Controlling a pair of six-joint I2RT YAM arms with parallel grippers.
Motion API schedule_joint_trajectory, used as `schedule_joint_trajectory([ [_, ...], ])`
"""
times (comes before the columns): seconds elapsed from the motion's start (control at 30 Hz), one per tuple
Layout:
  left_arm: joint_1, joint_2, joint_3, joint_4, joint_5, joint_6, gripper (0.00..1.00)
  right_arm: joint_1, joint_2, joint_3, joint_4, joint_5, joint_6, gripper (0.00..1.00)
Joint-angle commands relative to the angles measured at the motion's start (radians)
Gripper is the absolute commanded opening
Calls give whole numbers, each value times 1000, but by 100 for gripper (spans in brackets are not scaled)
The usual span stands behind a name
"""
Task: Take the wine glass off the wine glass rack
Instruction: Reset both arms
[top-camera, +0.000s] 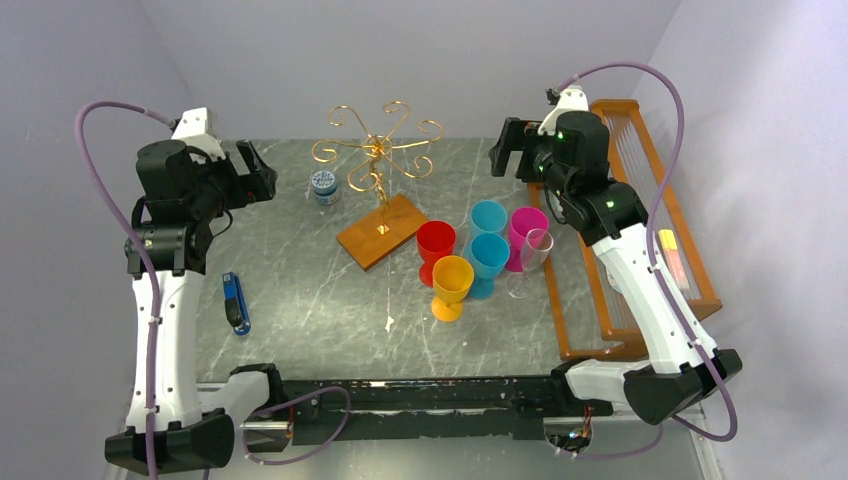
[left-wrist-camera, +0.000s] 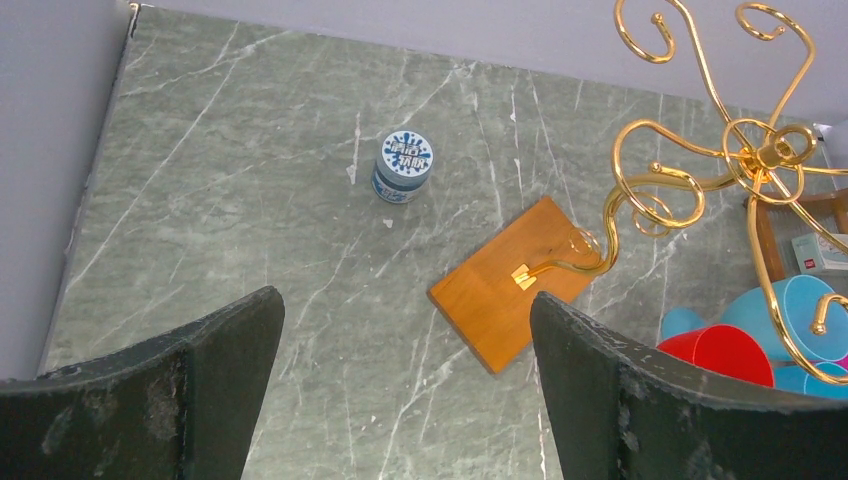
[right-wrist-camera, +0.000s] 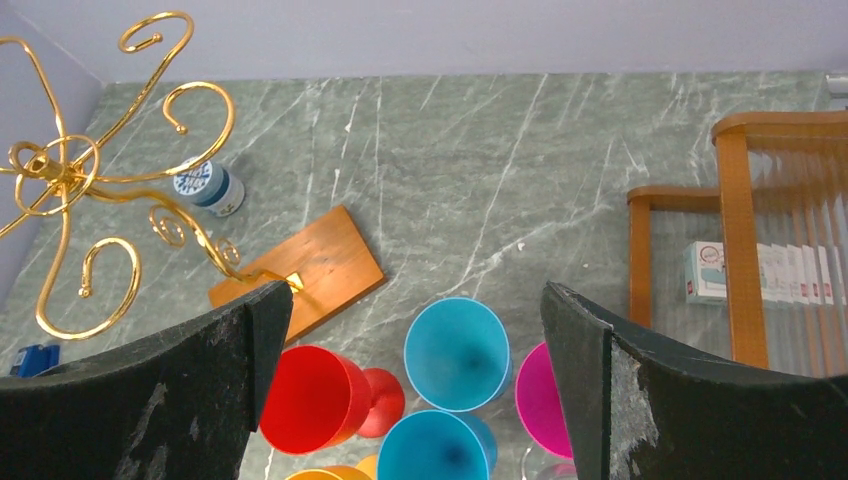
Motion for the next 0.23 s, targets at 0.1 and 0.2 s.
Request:
schedule_joint_trajectory([
  [0.1,5,-8,5,10,23,9,97,-6,6,39,-39,43,29,100],
  [0.2,5,-9,2,14,22,8,97,-6,50,91,-83,42,23,100],
])
